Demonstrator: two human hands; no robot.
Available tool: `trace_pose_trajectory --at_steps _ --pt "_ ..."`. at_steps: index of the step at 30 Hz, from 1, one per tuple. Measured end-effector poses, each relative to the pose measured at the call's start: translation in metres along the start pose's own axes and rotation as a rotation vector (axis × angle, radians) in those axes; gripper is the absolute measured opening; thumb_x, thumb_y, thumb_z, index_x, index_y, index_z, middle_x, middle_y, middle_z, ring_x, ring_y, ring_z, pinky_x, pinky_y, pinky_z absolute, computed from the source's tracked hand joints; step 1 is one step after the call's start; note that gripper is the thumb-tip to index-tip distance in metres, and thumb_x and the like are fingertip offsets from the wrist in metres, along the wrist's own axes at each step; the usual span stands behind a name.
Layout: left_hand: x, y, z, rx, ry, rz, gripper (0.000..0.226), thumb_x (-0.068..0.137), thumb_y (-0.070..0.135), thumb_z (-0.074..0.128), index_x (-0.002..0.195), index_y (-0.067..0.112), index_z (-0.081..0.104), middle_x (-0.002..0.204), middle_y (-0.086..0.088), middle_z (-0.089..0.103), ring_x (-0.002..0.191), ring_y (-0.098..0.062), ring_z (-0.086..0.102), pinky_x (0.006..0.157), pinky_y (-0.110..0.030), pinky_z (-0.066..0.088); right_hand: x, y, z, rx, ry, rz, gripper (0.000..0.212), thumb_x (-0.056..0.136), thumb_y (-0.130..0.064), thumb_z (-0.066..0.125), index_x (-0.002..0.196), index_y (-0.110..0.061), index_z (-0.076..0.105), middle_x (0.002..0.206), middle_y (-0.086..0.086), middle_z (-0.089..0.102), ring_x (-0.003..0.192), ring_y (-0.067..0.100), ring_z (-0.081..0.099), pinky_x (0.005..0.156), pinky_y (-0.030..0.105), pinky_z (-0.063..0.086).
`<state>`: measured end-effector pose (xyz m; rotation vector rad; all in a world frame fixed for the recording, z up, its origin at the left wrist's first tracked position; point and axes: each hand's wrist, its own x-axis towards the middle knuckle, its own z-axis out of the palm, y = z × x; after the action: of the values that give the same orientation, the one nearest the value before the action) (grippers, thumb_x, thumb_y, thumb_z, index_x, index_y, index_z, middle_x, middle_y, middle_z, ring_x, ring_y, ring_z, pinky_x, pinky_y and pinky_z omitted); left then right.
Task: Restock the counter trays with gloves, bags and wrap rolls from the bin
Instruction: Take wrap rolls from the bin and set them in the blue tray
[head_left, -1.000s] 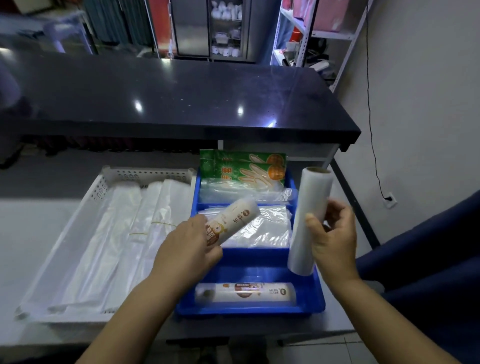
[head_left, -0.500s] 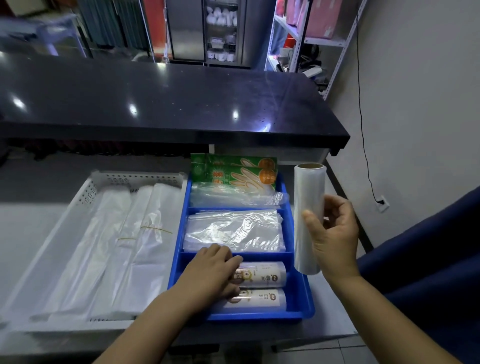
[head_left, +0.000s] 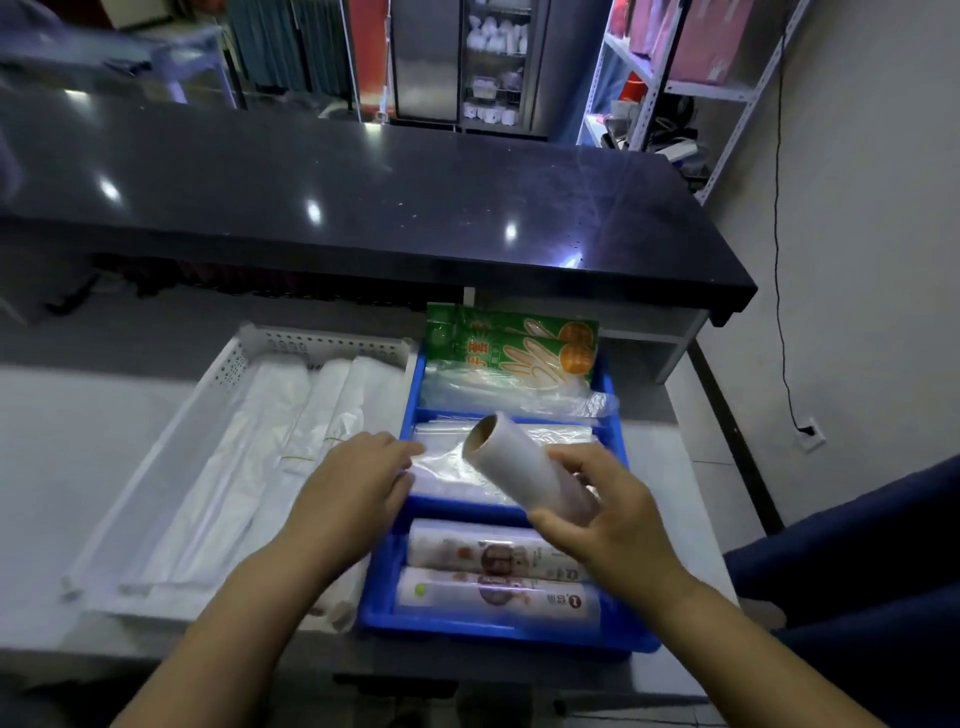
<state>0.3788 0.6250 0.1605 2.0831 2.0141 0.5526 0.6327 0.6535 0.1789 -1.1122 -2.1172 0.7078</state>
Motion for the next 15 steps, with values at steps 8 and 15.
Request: trace_pose_trajectory --at_steps 8,15 --pt "-0.027 -0.023 -0.016 -0.057 0.036 -0.152 0.028 0.091 0.024 0.054 0.119 0.027 0.059 0.110 0.009 0.063 0.093 -0.006 0.053 0.078 -0.022 0.041 -0.011 -0.004 0.051 -0.437 -0.320 -0.363 0.050 0.057 -0.028 0.080 0.103 -0.018 0.065 0.095 0.001 0.067 0.078 0.023 0.064 0.062 0.032 0.054" --pt "-0.046 -0.011 0.000 -0.016 -0.011 -0.129 0.036 0.092 0.035 0.048 0.127 0.030 0.051 0.125 0.010 0.053 0.110 -0.009 0.049 0.092 -0.024 0.041 -0.011 -0.004 0.057 -0.428 -0.324 -0.268 0.050 0.059 -0.031 0.074 0.106 -0.023 0.061 0.097 -0.004 0.065 0.081 0.019 0.061 0.065 0.030 0.052"
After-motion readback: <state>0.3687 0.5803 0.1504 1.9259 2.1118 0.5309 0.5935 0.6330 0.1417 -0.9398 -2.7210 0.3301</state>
